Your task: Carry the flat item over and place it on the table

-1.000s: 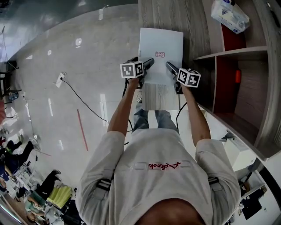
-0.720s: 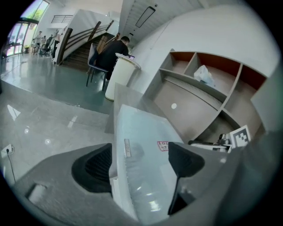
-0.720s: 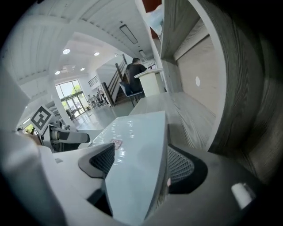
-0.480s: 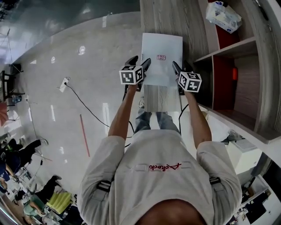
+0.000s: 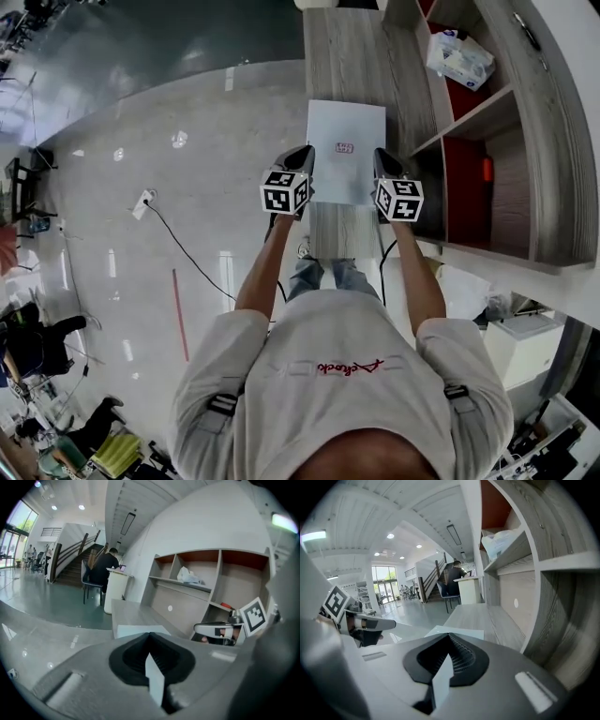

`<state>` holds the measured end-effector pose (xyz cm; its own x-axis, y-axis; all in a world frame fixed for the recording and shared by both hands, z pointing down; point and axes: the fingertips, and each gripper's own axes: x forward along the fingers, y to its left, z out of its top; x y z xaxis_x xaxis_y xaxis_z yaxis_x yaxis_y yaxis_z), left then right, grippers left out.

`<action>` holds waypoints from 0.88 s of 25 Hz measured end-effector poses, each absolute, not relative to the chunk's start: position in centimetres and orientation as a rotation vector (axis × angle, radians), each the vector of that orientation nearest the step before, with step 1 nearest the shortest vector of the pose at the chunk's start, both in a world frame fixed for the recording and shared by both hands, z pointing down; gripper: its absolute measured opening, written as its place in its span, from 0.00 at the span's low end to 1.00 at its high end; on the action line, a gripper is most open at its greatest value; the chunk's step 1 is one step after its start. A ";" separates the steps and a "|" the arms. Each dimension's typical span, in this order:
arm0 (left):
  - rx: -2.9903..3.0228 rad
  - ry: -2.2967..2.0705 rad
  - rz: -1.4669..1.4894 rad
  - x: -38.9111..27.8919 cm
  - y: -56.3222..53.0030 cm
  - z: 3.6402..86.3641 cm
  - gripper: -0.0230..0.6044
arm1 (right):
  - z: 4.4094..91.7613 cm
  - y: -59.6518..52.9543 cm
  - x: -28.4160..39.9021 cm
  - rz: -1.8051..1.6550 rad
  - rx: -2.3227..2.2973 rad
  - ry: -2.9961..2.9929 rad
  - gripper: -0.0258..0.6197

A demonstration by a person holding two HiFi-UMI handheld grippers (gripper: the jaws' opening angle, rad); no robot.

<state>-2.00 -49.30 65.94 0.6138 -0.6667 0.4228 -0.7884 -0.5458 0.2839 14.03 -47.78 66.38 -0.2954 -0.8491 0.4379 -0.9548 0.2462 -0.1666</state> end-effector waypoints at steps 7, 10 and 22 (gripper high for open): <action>2.485 -1.186 0.294 -2.4 -47.8 60.8 0.04 | 59.7 -45.8 13.0 0.419 1.691 -2.380 0.04; 2.528 -1.207 0.263 -2.8 -47.2 58.2 0.04 | 57.3 -45.2 12.7 0.354 1.691 -2.412 0.04; 2.636 -1.287 0.152 -4.5 -45.2 51.9 0.04 | 51.8 -42.6 12.5 0.225 1.769 -2.461 0.04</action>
